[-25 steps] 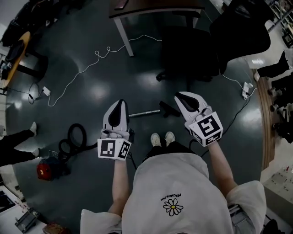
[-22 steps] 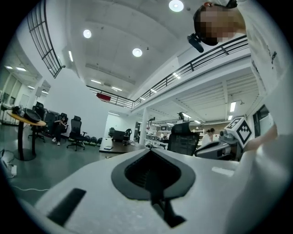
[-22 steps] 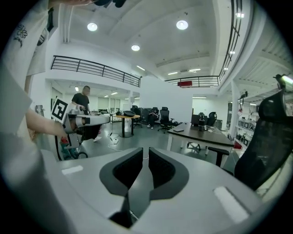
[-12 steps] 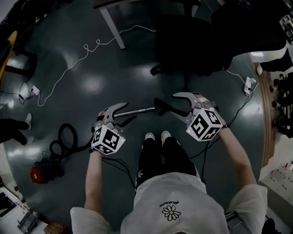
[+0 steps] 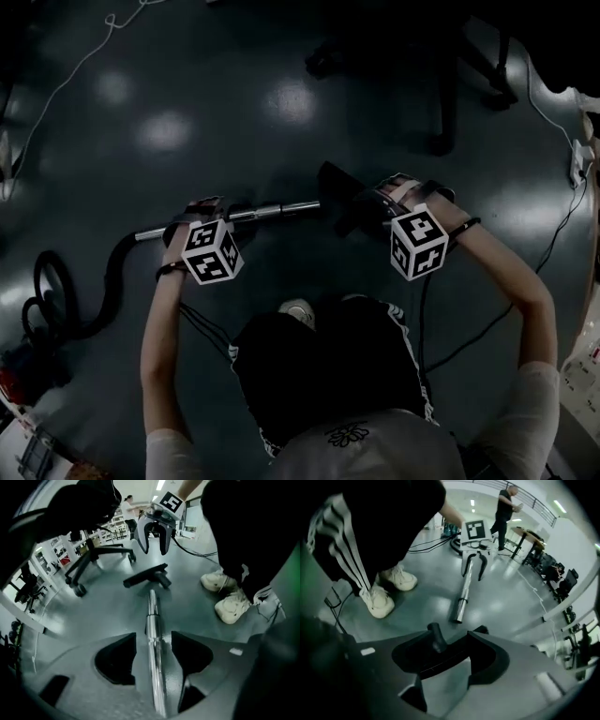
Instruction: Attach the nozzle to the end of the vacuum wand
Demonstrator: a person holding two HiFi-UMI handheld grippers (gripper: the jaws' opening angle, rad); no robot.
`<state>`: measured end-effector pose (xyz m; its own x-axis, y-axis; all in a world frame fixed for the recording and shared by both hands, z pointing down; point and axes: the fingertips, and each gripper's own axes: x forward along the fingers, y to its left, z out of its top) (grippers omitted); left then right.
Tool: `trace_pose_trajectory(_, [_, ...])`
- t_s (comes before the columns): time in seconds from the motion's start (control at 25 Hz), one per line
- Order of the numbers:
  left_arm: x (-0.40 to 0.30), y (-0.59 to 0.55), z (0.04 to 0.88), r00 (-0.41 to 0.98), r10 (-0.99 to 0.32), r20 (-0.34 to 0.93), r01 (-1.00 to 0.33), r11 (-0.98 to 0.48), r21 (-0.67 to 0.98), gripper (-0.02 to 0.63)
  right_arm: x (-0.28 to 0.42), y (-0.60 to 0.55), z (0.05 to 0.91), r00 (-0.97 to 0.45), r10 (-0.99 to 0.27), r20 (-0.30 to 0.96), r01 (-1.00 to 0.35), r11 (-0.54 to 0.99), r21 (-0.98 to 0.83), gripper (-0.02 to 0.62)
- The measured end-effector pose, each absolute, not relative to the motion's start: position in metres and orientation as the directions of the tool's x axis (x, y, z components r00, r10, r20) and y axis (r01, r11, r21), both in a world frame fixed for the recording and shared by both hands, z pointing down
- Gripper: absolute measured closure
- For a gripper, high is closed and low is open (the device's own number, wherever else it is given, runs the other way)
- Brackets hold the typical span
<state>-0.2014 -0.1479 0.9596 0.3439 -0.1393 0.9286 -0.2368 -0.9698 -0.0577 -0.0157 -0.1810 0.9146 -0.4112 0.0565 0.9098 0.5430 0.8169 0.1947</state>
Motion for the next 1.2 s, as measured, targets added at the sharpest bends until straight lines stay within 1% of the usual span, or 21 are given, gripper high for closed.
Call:
trace_pose_trajectory(0.08, [-0.200,-0.150,1.000,0.310,-0.124,0.943,-0.191,-0.979,-0.066,0.370,-0.015,-0.175,0.963,-0.371,0.065,0.927,0.600,0.779,0.185,0.359])
trace_pose_trajectory(0.2, [-0.197,-0.148,1.039,0.235,-0.115,0.965,-0.120,-0.989,-0.089,0.371,-0.010,-0.165,1.008,-0.302,0.059,0.952,0.653,0.740,0.161,0.360])
trace_pose_trajectory(0.28, [-0.201,-0.153,1.055,0.184,-0.128,0.974,-0.108,-0.988,-0.110,0.388,-0.010,-0.168,1.029,-0.271,0.009,0.963,0.675,0.715,0.184,0.355])
trace_pose_trajectory(0.32, [-0.203,-0.154,1.060,0.174,-0.121,0.977,-0.120,-0.988,-0.101,0.393,-0.013,-0.171,1.036,-0.278,-0.024,0.960,0.677,0.704,0.213,0.382])
trace_pose_trajectory(0.36, [-0.204,-0.154,1.062,0.171,-0.106,0.980,-0.140,-0.987,-0.082,0.393,-0.018,-0.175,1.039,-0.297,-0.056,0.953,0.667,0.702,0.249,0.378])
trace_pose_trajectory(0.4, [-0.205,-0.155,1.063,0.172,-0.094,0.981,-0.159,-0.985,-0.067,0.399,-0.023,-0.180,1.040,-0.322,-0.081,0.943,0.639,0.716,0.280,0.388])
trace_pose_trajectory(0.48, [-0.205,-0.156,1.062,0.193,-0.097,0.976,-0.185,-0.981,-0.061,0.405,-0.028,-0.190,1.036,-0.370,-0.103,0.923,0.536,0.788,0.303,0.394])
trace_pose_trajectory(0.56, [-0.200,-0.155,1.059,0.245,-0.120,0.962,-0.213,-0.975,-0.067,0.407,-0.027,-0.197,1.031,-0.415,-0.101,0.904,0.421,0.860,0.290,0.396])
trace_pose_trajectory(0.68, [-0.192,-0.155,1.038,0.341,-0.168,0.925,-0.263,-0.962,-0.077,0.410,-0.026,-0.200,1.022,-0.479,-0.097,0.872,0.319,0.907,0.276,0.396])
trace_pose_trajectory(0.76, [-0.187,-0.156,1.022,0.372,-0.186,0.910,-0.267,-0.960,-0.087,0.410,-0.029,-0.198,1.014,-0.520,-0.089,0.849,0.273,0.925,0.264,0.396])
trace_pose_trajectory(0.92, [-0.182,-0.155,1.015,0.365,-0.193,0.911,-0.249,-0.963,-0.105,0.408,-0.031,-0.202,1.009,-0.556,-0.110,0.824,0.205,0.942,0.264,0.397])
trace_pose_trajectory(1.2, [-0.181,-0.155,1.016,0.362,-0.202,0.910,-0.245,-0.963,-0.116,0.408,-0.038,-0.207,0.995,-0.573,-0.122,0.810,0.156,0.955,0.254,0.397])
